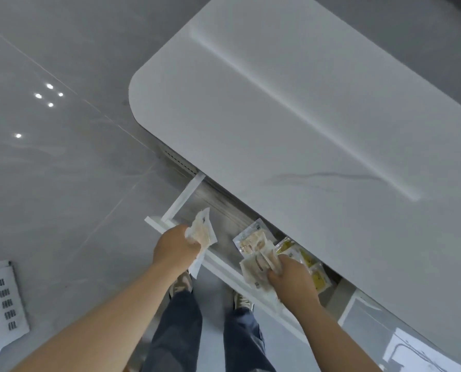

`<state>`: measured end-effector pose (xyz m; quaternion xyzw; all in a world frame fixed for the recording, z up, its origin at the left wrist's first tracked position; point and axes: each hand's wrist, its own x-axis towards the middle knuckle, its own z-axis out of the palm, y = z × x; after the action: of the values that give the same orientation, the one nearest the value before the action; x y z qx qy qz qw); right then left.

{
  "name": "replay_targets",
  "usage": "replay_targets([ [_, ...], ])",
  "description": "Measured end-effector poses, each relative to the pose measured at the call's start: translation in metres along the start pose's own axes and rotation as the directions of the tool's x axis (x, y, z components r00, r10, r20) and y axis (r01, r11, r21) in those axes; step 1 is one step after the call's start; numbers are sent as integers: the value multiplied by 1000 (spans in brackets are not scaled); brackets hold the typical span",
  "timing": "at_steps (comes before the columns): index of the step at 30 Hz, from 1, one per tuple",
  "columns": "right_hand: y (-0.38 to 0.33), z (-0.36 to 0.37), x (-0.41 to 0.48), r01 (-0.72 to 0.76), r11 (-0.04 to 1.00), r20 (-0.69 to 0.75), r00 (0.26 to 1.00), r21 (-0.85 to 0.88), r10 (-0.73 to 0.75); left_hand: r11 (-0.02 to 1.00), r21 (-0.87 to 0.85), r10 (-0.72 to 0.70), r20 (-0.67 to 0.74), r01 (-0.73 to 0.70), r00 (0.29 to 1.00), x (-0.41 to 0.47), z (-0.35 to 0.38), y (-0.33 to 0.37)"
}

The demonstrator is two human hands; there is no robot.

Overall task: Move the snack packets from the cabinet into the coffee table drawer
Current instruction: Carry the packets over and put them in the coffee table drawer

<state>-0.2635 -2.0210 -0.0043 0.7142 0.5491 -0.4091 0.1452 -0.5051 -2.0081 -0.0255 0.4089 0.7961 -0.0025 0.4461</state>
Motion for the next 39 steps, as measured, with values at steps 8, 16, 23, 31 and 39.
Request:
replay_targets([
  [8, -1, 40, 76, 35, 999, -8, 999, -35, -35, 1000, -5, 17, -36, -17, 999, 94, 29, -11],
  [16, -7, 62, 114, 73, 997, -38, 997, -11, -73, 999, -19, 38, -76, -39, 996, 144, 42, -17],
  [23, -10, 69, 131, 107, 994, -45, 993, 0, -107, 993, -47, 101, -85, -105, 991, 156, 48, -27],
  [31, -27, 71, 151, 130, 991, -72, 989, 34, -127, 954, 208, 200, 91, -215, 976, 158, 60, -37],
  [39, -61, 74, 167, 245, 968, -10, 970, 51, -245, 919, 299, 249, 61, -256, 967, 151, 54, -48],
])
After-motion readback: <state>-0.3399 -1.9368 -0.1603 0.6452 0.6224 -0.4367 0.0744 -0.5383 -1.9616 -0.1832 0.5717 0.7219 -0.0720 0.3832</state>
